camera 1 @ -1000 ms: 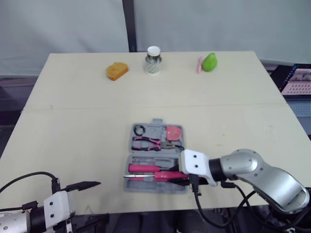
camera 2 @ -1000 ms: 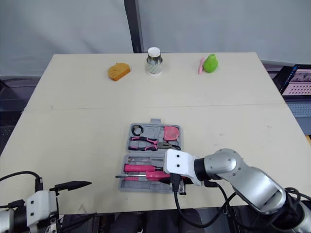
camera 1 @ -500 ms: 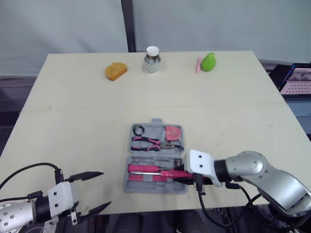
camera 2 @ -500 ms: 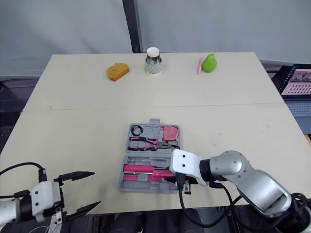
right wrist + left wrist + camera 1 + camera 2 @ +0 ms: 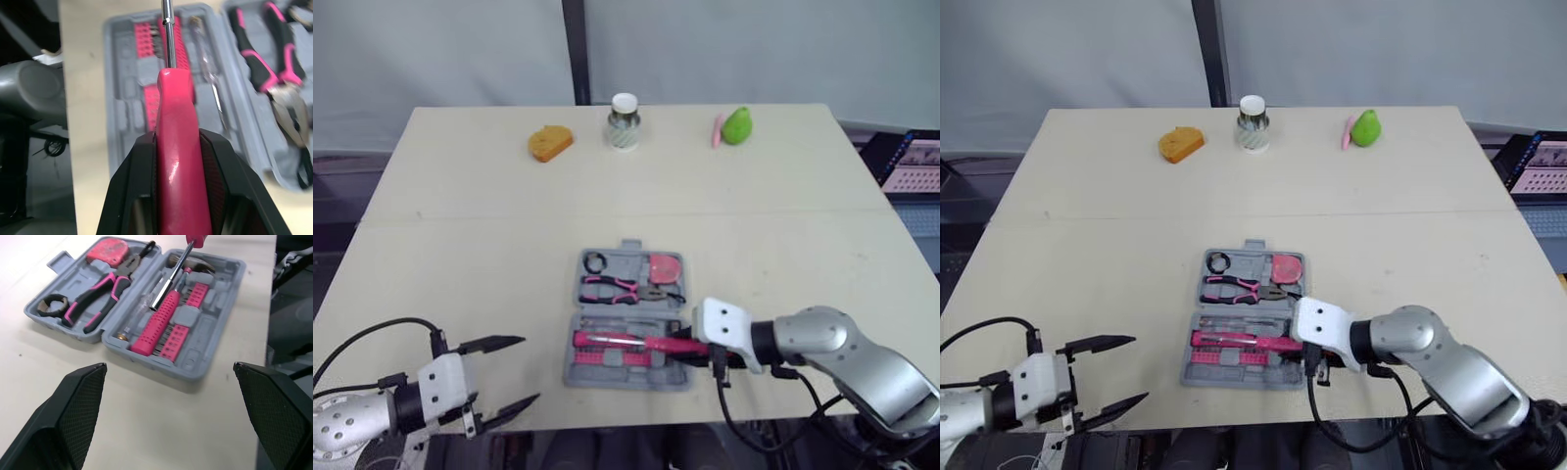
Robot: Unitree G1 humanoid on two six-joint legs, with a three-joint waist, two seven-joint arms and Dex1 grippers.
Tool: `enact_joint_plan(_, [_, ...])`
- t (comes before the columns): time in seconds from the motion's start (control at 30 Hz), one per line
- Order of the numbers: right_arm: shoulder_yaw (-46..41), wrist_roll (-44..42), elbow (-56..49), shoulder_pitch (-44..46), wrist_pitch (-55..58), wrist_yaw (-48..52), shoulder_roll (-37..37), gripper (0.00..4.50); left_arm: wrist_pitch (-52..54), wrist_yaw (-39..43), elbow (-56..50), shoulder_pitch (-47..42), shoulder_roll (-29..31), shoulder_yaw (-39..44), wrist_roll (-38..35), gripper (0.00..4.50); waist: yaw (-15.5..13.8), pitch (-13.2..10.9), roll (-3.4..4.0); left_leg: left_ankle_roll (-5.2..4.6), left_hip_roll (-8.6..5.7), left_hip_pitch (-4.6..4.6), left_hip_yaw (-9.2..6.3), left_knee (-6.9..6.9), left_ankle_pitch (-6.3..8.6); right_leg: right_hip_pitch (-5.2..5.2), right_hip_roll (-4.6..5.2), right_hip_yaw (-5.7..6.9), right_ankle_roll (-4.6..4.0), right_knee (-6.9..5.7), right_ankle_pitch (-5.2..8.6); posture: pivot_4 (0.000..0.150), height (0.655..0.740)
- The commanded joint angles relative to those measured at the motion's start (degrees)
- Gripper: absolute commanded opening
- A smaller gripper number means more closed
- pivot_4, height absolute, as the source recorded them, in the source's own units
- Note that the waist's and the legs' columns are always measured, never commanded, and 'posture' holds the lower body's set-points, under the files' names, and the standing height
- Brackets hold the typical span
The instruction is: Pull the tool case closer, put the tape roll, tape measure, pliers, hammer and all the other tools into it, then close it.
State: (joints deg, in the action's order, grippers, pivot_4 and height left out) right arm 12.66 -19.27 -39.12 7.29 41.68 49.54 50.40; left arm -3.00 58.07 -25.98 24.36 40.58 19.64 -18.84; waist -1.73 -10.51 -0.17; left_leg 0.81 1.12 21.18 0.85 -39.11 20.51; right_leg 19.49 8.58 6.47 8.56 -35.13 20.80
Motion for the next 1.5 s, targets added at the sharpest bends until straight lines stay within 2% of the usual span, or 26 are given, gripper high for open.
enact_joint_plan(0.03, [-5.87, -1.17, -0.16, -3.72, -1.23, -2.3, -1.12, 0.68, 0.15, -0.74, 1.02, -2.88, 0.36, -1.4, -0.54, 4.5, 0.23, 0.01, -0.01, 0.0, 0.0, -0.01, 0.02, -0.01, 0.0, 0.0, 0.0, -0.01, 0.0, -0.01, 0.0, 0.15, 0.74])
enact_joint_plan(0.23, [-9.48, -0.06, 3.27, -9.61, -5.43, -4.48, -4.12, 0.68, -2.6, -0.81, 7.45, -10.48, -0.45, -5.7, 1.43, 4.5, 0.42, 0.03, 0.03, 0.01, 0.01, -0.06, 0.05, 0.04, 0.0, 0.08, -0.01, -0.02, -0.02, -0.17, 0.01, 0.15, 0.74])
enact_joint_plan(0.5, [-10.26, 1.23, 6.6, -9.3, -8.24, -6.18, -6.73, 0.68, -5.23, -1.48, 12.36, -16.19, -0.96, -8.95, 2.55, 4.5, 0.43, 0.03, 0.03, 0.01, -0.01, -0.07, 0.05, -0.02, 0.0, 0.09, 0.01, -0.04, -0.02, -0.26, 0.01, 0.15, 0.74])
enact_joint_plan(0.7, [-16.43, -1.63, 7.02, -10.66, -5.96, -10.01, -10.84, 0.68, -5.87, -0.69, 14.39, -20.76, -1.7, -12.55, 2.86, 4.5, 0.17, 0.03, 0.03, 0.01, -0.02, -0.06, 0.03, -0.06, 0.0, 0.08, 0.02, -0.04, -0.02, -0.3, 0.01, 0.15, 0.74])
enact_joint_plan(0.9, [-25.67, -1.9, 7.73, -14.5, -3.73, -18.18, -16.66, 0.68, -3.86, -0.88, 17.27, -30.83, -4.76, -18.21, 2.71, 4.5, 0.13, 0.04, 0.03, 0.02, -0.08, -0.06, -0.07, -0.09, -0.01, 0.08, 0.04, -0.05, -0.02, -0.44, 0.01, 0.15, 0.74])
enact_joint_plan(1.13, [-32.14, 0.06, 8.94, -19.33, -4.91, -27.14, -23.45, 0.68, -3.31, -1.19, 20.42, -40.26, -10.94, -24.65, 3.7, 4.5, 0.39, 0.07, 0.08, 0.02, -0.1, -0.06, -0.02, -0.07, -0.01, 0.14, 0.04, -0.07, -0.02, -0.5, 0.01, 0.15, 0.74])
enact_joint_plan(1.27, [-33.32, 1.82, 10.88, -21.3, -7.24, -30.86, -27.1, 0.68, -3.04, -1.72, 21.49, -42.8, -13.85, -27.26, 4.34, 4.5, 0.43, 0.1, 0.12, 0.02, -0.1, -0.07, 0.0, -0.08, -0.01, 0.15, 0.04, -0.1, -0.02, -0.51, 0.01, 0.15, 0.74])
enact_joint_plan(1.5, [-32.87, 3.41, 14.73, -23.54, -11.12, -32.96, -30.62, 0.68, -2.77, -2.55, 21.36, -43.5, -15.44, -28.4, 4.78, 4.5, 0.49, 0.15, 0.22, 0.02, -0.1, -0.08, 0.05, -0.06, -0.02, 0.18, 0.04, -0.15, -0.02, -0.51, 0.01, 0.15, 0.74])
